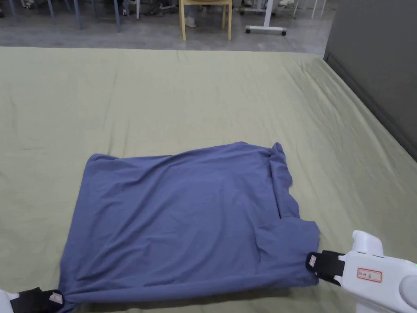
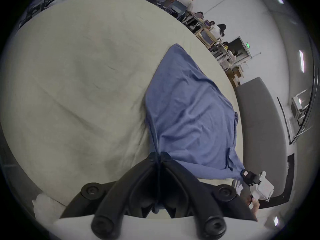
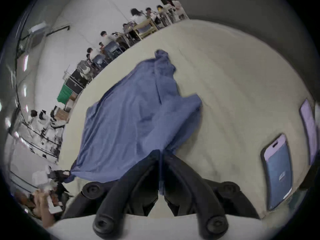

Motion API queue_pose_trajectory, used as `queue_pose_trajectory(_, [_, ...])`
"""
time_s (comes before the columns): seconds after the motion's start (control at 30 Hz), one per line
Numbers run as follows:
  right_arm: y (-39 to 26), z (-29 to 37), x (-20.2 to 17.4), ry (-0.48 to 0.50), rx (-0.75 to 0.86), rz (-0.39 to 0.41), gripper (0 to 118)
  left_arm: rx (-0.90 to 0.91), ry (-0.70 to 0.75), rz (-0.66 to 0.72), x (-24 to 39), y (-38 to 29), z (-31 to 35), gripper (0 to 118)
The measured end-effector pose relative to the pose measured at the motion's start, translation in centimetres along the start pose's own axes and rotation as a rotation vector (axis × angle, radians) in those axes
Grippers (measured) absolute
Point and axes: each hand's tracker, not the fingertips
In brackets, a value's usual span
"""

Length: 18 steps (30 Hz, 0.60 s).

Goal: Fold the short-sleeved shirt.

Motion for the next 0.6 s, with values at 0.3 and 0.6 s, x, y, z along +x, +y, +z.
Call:
queue_pose_trajectory(0.3, [9.7, -6.7, -4.1, -0.101, 0.036, 0.094, 5, 0.103, -0.052, 0.048, 5.2, 8.4, -2.6, 0])
queue_pose_trajectory(0.6, [16.0, -17.8, -7.1, -0.27, -0.017, 0.242, 5, 0.106, 0.22, -0.11, 10.8, 16.0, -12.8, 0])
